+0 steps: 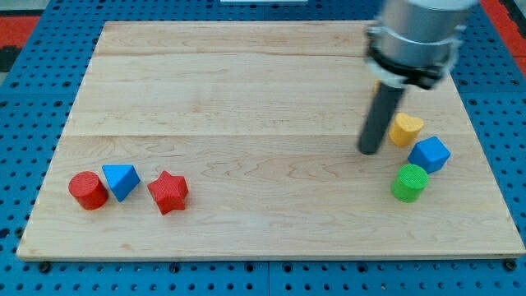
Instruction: Place the blue cube in between the yellow heart and green circle
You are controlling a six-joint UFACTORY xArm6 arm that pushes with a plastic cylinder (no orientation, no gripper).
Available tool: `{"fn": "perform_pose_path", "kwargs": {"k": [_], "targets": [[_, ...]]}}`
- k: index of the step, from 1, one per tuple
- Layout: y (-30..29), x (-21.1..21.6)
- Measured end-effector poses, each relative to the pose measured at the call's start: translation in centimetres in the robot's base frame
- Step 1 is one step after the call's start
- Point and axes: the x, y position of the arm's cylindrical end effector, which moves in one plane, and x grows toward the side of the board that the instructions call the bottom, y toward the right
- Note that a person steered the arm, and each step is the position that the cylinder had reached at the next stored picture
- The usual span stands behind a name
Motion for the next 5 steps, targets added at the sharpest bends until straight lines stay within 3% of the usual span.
{"fn": "perform_pose_path", "kwargs": {"k": [1, 2, 3, 4, 5], "targets": [[-1.6, 0.6], [-1.0, 8.6], [6.7, 10.9], [19.5, 7.6], [20.4, 1.6]]}}
